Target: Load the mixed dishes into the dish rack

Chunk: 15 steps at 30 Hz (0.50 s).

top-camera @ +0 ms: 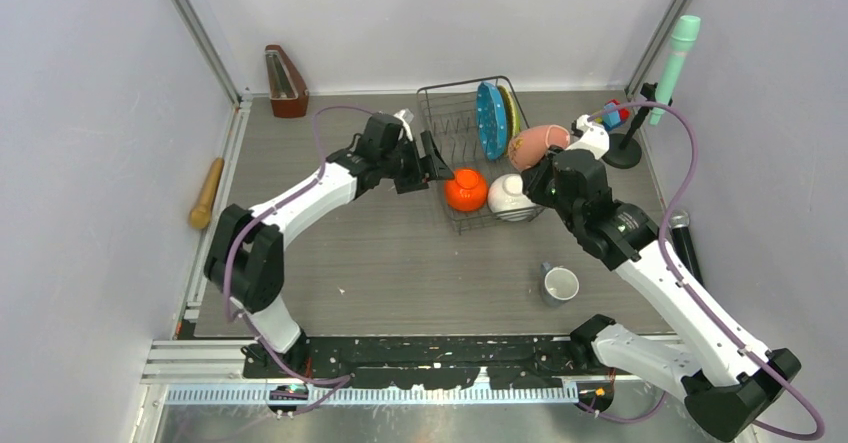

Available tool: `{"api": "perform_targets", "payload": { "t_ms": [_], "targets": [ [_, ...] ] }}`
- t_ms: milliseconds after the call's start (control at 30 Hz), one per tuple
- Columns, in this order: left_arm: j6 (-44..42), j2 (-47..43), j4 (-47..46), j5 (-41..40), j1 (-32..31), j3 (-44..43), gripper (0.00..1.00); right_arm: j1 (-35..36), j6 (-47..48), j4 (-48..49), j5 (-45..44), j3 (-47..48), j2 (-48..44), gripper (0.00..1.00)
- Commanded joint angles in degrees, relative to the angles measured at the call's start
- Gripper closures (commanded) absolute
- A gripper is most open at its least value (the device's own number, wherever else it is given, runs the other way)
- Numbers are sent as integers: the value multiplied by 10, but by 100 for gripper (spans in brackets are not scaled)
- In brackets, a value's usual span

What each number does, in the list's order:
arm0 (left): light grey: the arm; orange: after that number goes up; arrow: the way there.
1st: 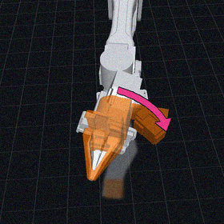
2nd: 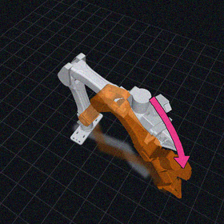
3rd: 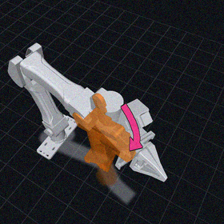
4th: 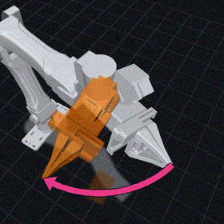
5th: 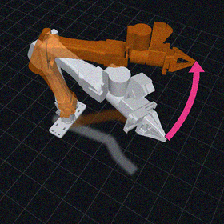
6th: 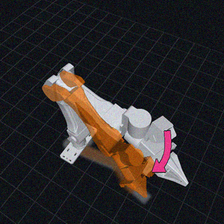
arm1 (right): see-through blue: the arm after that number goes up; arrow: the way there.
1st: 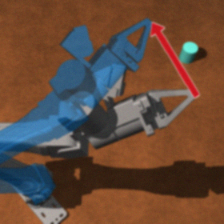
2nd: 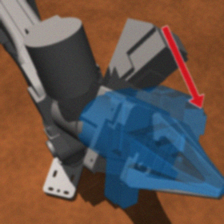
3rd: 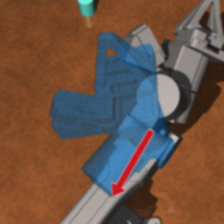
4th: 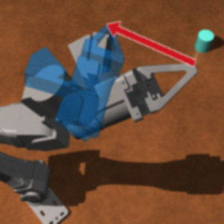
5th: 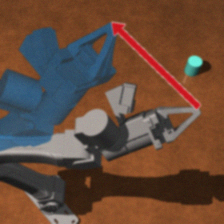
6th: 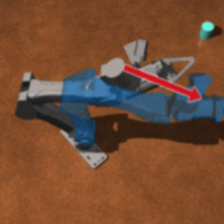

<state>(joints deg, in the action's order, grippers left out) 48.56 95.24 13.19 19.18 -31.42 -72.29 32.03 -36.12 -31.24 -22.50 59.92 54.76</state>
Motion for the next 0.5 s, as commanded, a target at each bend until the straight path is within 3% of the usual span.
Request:
{"api": "perform_targets", "payload": {
  "t_ms": [0, 167, 300, 400, 467],
  "targets": [
    [-36, 48, 122, -110, -1, -66, 26, 2, 30, 22, -47, 23, -35, 100],
    [-47, 89, 161, -124, -12, -91, 39, 2, 36, 12, -52, 23, -41, 100],
    [-47, 87, 146, -106, -17, -69, 66, 2, 49, 6, -47, 31, -33, 100],
    [-51, 66, 142, -105, -18, -48, 98, 2, 68, -1, -29, 47, -11, 100],
    [-52, 46, 142, -108, -18, -29, 100, 2, 80, -6, -10, 62, 7, 100]
  ]
}}
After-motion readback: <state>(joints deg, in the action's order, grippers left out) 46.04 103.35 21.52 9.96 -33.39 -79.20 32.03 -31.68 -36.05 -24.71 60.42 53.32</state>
